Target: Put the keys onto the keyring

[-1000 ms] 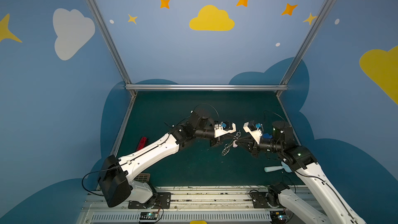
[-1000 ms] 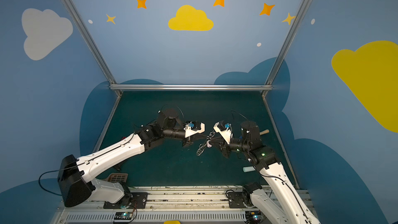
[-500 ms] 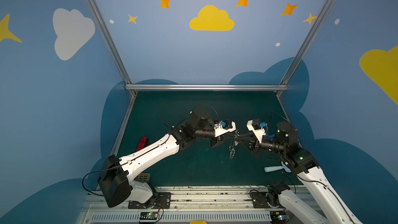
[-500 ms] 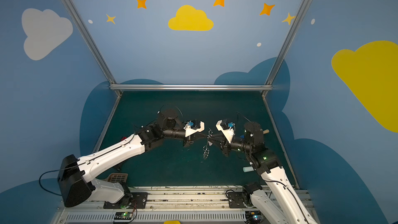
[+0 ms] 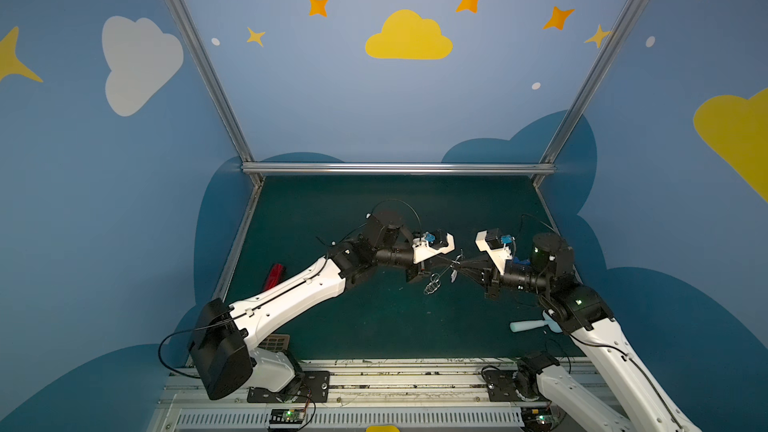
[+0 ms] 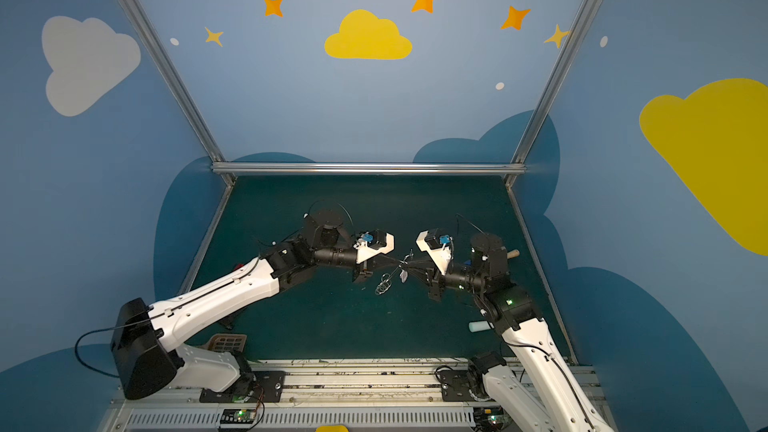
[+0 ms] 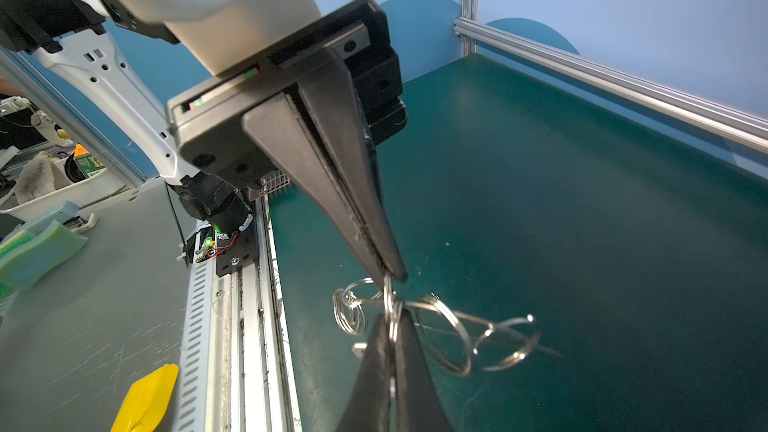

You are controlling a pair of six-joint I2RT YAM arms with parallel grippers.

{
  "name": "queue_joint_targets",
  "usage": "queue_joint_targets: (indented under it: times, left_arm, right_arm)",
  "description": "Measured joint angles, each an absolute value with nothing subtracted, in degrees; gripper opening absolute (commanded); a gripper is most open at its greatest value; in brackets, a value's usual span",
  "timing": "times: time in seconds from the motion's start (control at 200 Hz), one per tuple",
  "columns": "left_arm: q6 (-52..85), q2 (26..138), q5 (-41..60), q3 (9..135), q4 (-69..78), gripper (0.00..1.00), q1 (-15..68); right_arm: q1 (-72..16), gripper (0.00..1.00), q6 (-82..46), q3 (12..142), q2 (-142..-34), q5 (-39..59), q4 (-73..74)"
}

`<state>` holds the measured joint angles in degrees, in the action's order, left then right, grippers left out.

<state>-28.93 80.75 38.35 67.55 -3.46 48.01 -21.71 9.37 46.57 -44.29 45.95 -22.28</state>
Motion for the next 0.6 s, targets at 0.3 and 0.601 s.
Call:
queue_joint_targets:
  times: [0.3, 0.601]
  left_arm:
    - [-35.7, 83.6, 37.3, 74.2, -12.5, 0.2, 48.9]
    - [-44.5, 86.7, 34.3, 80.5, -24.1, 0.2, 50.5]
  right_arm:
    - [-21.7, 0.0, 12.0, 49.1, -47.0, 46.1, -26.9]
    - [-21.5, 0.0, 14.9, 51.4, -48.2, 45.5, -32.5]
